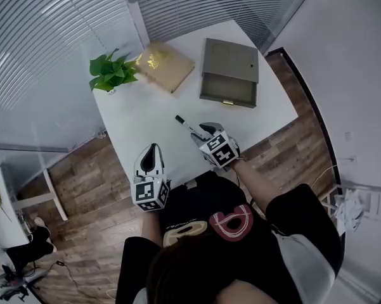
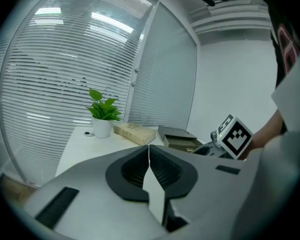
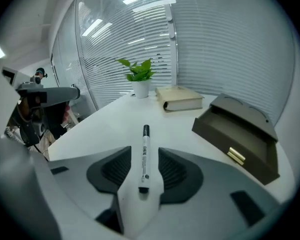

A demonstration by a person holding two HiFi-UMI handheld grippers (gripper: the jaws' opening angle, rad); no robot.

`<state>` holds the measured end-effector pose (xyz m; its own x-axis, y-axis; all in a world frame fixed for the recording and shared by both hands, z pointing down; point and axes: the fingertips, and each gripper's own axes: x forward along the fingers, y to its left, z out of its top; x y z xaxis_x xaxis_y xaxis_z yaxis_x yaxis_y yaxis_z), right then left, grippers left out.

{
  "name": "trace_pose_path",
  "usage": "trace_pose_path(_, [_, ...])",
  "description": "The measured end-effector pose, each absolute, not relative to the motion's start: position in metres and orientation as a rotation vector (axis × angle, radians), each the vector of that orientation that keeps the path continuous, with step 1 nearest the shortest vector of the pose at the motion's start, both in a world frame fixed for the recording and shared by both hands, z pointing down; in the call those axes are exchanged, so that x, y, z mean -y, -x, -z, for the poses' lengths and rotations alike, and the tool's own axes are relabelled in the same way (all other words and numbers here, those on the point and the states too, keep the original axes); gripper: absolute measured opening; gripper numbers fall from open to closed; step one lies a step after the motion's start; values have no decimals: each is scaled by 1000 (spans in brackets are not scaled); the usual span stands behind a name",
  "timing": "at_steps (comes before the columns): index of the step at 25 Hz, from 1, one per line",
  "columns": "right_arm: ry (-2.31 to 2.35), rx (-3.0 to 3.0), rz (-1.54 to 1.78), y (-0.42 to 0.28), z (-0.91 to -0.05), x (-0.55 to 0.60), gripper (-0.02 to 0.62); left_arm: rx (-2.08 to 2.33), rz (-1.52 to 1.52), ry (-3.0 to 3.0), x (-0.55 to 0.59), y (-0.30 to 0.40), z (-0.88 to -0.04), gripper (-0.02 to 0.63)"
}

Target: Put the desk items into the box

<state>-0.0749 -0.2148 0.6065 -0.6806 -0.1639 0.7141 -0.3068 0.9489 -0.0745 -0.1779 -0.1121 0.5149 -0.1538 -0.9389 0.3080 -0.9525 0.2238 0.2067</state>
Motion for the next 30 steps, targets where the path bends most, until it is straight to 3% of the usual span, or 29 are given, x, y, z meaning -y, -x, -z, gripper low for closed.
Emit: trace_pose_path(30, [-207,2168,-122,89,-636,220,84,2275,-6,-1452,71,203,-530,18])
